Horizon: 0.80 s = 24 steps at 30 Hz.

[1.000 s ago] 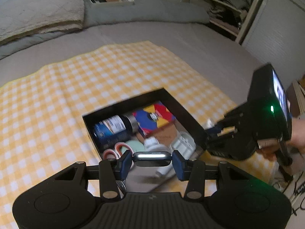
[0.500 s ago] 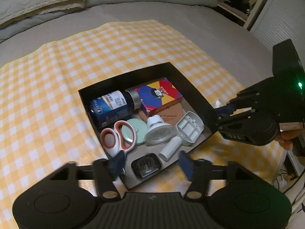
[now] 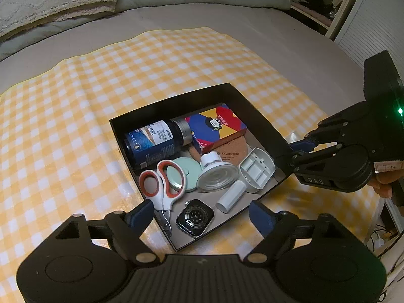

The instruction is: Organize rigid objects

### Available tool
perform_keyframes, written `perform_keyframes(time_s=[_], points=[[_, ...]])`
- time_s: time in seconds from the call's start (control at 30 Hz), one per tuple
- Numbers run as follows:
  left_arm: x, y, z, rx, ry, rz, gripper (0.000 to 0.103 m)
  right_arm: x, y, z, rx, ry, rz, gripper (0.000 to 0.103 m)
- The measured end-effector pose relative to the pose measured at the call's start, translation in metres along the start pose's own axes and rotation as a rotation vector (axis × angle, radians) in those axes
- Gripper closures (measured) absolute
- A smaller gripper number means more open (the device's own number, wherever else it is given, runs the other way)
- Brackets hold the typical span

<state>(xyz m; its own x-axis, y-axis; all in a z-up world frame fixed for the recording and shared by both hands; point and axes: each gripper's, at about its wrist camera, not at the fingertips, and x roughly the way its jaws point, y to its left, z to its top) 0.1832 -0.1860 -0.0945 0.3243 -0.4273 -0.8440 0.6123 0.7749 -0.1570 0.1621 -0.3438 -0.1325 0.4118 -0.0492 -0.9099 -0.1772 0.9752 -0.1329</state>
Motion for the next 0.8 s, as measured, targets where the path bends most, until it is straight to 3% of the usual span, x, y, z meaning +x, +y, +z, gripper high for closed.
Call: perform_keyframes(time_s=[0.37, 0.7, 0.8], points=[[-0.009, -0.002, 0.0, -0.005, -0.036, 0.016, 0.003, -0.001, 0.001, 0.0, 0.007, -0.005, 0.002, 0.086], [-0.035, -0.004, -0.006, -0.031, -0.105, 0.095, 0.0, -0.06, -0.016, -0.009, 0.153, -0.184, 0.035, 0.08], [-0.049, -0.006, -0.013, -0.045, -0.14, 0.121, 0.0, -0.085, -0.012, -0.019, 0.168, -0.256, 0.053, 0.071]])
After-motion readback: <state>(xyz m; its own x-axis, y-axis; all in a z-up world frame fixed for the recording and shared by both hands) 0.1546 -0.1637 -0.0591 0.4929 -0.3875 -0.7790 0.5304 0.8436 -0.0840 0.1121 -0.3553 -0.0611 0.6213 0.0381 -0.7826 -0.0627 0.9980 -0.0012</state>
